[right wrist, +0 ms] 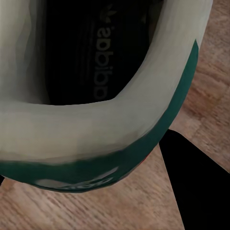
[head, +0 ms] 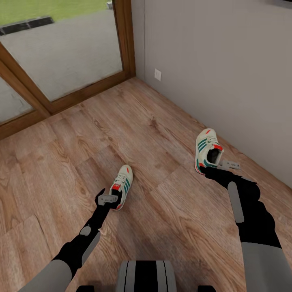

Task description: Pick up the two gym shoes and the two sandals from the corridor floor and place them onto the hallstand (shoe rack) in the corridor, making sure they are on the rack and not on the floor. Arrange them so the two gym shoes are next to each other and the two sandals are next to each other.

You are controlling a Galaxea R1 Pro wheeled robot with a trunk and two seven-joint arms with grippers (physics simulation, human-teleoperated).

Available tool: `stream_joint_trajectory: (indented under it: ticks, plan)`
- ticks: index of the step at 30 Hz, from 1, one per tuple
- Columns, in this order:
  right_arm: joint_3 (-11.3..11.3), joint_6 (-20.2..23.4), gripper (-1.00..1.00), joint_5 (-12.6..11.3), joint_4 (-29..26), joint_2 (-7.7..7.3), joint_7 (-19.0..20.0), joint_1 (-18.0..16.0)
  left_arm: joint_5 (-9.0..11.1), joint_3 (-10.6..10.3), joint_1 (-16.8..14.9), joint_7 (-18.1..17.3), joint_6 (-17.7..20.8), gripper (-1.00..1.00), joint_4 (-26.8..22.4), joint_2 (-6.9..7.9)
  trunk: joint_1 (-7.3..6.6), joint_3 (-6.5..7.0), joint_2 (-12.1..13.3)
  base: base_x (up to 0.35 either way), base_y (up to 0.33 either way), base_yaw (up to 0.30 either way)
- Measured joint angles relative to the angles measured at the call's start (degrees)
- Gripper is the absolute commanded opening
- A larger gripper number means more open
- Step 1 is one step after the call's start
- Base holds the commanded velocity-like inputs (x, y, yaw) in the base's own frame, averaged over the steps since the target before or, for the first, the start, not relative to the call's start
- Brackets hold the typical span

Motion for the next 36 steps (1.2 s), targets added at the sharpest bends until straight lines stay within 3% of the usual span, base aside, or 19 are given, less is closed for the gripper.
stream_joint_trajectory:
  ticks: [9, 22, 26, 36]
  plan:
    - [0.0, 0.0, -1.00, 0.1, 0.0, -0.01, 0.0, 0.0, 0.0, 0.0, 0.0, 0.0, 0.0, 1.00, 0.0, -0.02, 0.24, -2.10, -0.1, 0.000, 0.000, 0.000]
    - [0.1, -0.4, -1.00, 0.1, -0.4, 0.02, 0.0, 0.0, 0.0, 0.0, 0.0, 0.0, -0.1, 1.00, 0.0, 0.02, 0.57, -6.16, -0.3, 0.000, 0.000, 0.000]
    - [0.3, -5.6, -1.00, 0.1, -0.5, 0.05, 0.0, 0.0, 0.0, 0.0, 0.0, 0.0, -0.1, 1.00, 0.0, 0.02, 0.67, -7.42, -0.3, 0.000, 0.000, 0.000]
    - [0.3, -7.6, -1.00, 0.1, -0.5, 0.11, 0.0, 0.0, 0.0, 0.1, 0.0, 0.0, -0.2, 1.00, 0.0, 0.30, 0.67, -7.90, -0.3, 0.000, 0.000, 0.000]
